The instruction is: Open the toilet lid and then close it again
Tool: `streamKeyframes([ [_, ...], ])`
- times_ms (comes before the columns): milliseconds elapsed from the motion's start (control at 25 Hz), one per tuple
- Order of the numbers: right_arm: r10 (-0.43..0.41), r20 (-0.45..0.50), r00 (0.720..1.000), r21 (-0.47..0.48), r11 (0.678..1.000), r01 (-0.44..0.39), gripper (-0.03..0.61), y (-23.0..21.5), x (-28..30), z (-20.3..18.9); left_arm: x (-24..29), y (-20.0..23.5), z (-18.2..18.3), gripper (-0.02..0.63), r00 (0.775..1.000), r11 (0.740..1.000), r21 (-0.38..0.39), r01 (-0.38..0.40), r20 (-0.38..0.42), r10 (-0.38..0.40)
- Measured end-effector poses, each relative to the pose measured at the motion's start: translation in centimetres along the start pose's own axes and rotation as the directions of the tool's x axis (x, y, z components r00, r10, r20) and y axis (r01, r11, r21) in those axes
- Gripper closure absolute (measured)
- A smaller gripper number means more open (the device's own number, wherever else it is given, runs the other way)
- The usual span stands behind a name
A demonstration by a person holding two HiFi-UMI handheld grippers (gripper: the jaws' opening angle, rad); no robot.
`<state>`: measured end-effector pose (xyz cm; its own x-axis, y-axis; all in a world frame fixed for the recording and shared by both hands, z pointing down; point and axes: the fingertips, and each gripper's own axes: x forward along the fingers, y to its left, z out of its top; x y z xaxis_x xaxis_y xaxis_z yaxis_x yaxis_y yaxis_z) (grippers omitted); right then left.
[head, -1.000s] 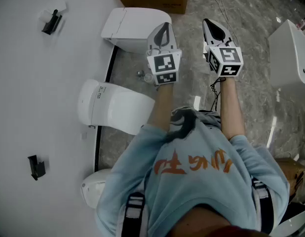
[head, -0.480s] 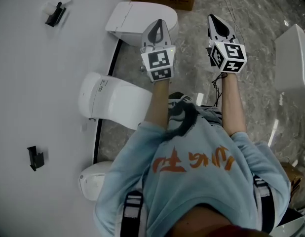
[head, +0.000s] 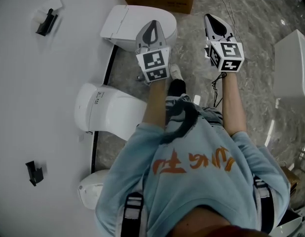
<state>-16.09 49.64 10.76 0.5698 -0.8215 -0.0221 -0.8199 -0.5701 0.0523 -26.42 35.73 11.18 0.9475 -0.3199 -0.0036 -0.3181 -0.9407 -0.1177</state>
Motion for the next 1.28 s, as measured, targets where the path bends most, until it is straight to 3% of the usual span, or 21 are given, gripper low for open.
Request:
streamKeyframes([
  [280,0.063,-0.047,0.997,0.041,0.997,-0.061,0.566,-0.2,13.9,-3.5,10.8,8.7,-4.4,0.588,0.996,0.995,-0.065,-0.078,-0.054,0.074],
  [480,0.093,-0.103,0.99,-0.072,0.992,-0.101,0.566,-1.0,26.5,-4.4,20.5,15.6,-6.2,0.587,0.991,0.991,-0.084,-0.101,-0.101,0.092],
  [680,0.097,-0.126,0.987,-0.07,0.992,-0.107,0.566,-4.3,36.5,-5.1,28.8,21.8,-8.1,0.588,0.978,0.982,-0.091,-0.163,-0.145,0.149],
  [880,0.13,-0.24,0.962,-0.077,0.985,-0.153,0.566,-7.1,41.1,-10.4,33.2,21.2,-12.6,0.586,0.966,0.988,-0.071,-0.136,-0.233,0.116],
  [1080,0.235,-0.328,0.915,-0.01,0.968,-0.253,0.566,-7.2,44.3,-17.7,36.1,17.6,-19.4,0.586,0.94,0.985,-0.133,-0.11,-0.337,0.059],
  [1280,0.382,-0.412,0.827,0.04,0.915,-0.403,0.566,-6.1,46.6,-24.7,37.0,13.2,-26.0,0.586,0.881,0.979,-0.14,-0.146,-0.468,0.065],
])
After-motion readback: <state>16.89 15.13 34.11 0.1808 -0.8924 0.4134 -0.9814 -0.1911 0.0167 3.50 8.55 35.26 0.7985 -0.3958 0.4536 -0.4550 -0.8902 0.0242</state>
